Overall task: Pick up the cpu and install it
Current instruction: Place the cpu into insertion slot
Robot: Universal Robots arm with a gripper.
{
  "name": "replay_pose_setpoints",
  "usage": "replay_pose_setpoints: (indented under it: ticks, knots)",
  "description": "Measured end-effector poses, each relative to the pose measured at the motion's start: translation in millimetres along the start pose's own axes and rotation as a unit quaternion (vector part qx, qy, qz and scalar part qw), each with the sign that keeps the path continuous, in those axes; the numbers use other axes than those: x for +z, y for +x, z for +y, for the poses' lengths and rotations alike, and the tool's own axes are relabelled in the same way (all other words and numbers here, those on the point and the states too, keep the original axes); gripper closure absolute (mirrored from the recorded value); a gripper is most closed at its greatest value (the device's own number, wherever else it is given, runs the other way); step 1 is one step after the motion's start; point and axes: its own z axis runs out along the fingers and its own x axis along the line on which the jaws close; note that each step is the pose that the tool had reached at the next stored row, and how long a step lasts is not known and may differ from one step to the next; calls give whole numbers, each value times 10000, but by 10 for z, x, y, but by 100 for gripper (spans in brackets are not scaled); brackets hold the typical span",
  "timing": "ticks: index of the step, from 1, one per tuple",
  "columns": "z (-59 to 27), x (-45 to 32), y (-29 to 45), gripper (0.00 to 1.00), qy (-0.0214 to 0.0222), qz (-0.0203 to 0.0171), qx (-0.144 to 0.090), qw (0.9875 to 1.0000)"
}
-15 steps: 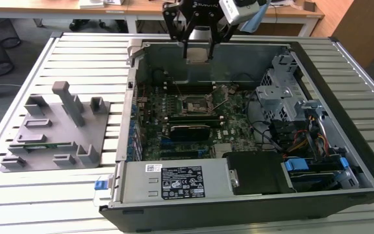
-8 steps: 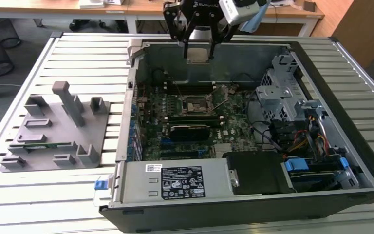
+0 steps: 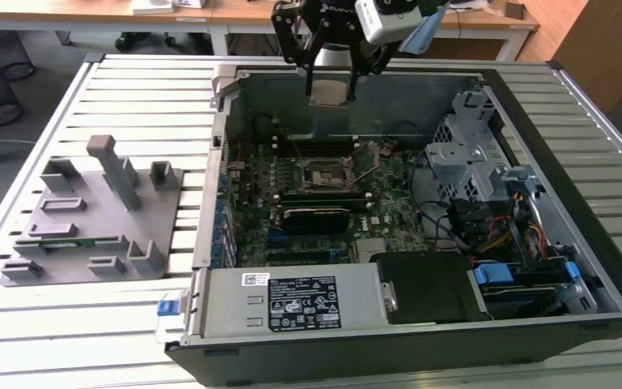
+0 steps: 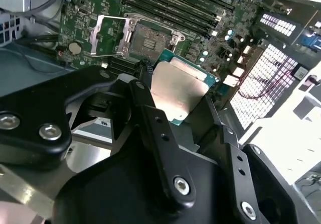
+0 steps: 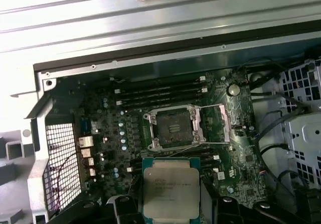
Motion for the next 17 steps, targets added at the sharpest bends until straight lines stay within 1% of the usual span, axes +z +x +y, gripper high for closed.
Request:
replay_pose_setpoints:
  ticks: [2, 4, 6, 8, 10, 12, 14, 17]
  knots:
    - [-1, 9, 0, 46, -1, -10, 176, 9998]
    - [-2, 21, 0, 46, -6, -19, 355, 9994]
    - [-2, 34, -1, 46, -10, -28, 535, 9986]
    - [-3, 48, -1, 46, -14, -38, 715, 9974]
    - [-4, 60, -1, 46, -18, -47, 894, 9960]
    - [-4, 74, -2, 46, -23, -56, 1081, 9941]
    - [-5, 87, -2, 46, -28, -66, 1258, 9920]
    - [-6, 106, -3, 46, -35, -80, 1528, 9882]
